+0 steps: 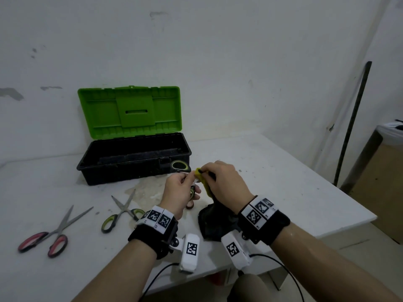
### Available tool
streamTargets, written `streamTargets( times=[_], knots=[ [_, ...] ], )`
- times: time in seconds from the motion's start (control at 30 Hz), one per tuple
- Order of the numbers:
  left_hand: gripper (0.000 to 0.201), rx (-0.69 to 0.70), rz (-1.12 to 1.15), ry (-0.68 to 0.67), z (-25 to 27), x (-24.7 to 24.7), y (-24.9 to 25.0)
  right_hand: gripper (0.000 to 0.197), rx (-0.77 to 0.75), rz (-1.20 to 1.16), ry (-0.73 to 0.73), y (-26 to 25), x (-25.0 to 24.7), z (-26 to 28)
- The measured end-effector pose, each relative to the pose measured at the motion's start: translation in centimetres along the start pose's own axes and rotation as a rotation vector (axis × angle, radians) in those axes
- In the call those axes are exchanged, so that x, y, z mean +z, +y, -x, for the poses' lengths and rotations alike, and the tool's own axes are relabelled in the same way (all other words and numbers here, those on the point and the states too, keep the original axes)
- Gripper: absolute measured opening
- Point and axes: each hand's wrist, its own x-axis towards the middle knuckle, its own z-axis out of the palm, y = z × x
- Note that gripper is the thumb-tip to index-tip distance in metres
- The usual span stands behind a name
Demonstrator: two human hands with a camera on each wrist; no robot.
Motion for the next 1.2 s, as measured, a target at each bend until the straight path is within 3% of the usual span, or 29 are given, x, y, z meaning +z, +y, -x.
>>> streamTargets(
  times=[0.2,0.4,0.6,0.67,0.83,1.03,1.2],
  knots=[
    [0.030,0.001,-0.048,0.028,0.4,-0.7,0.0,0.020,0.142,0.055,0.084,2.4,-1.1,-1.9],
    [0.031,-0.033,0.028,0.024,-0.1,-0.3,0.1,0.021,-0.011,0.011,-0.025,-0.1,0.0,0.0],
    [0.034,-0.053,0.039,0.023,0.1,-0.6,-0.2,0.016,0.168,0.047,0.095,1.9,-1.2,-1.7],
    [0.034,-0.042,0.026,0.030,-0.1,-0.7,-0.3,0.018,0.128,0.023,0.117,1.6,-1.5,-1.5],
    [0.029,-0.015,0.004,0.006,-0.2,0.0,-0.2,0.022,0.005,0.021,-0.035,-0.6,-0.3,0.2],
    [0.032,-0.009,-0.055,0.027,0.3,-0.4,-0.2,0.024,0.200,0.125,0.051,1.8,-1.8,-1.7],
    [0.032,-0.017,-0.032,0.029,-0.2,-0.1,-0.4,0.023,0.063,0.043,0.014,-0.1,-1.2,-0.5]
  ],
)
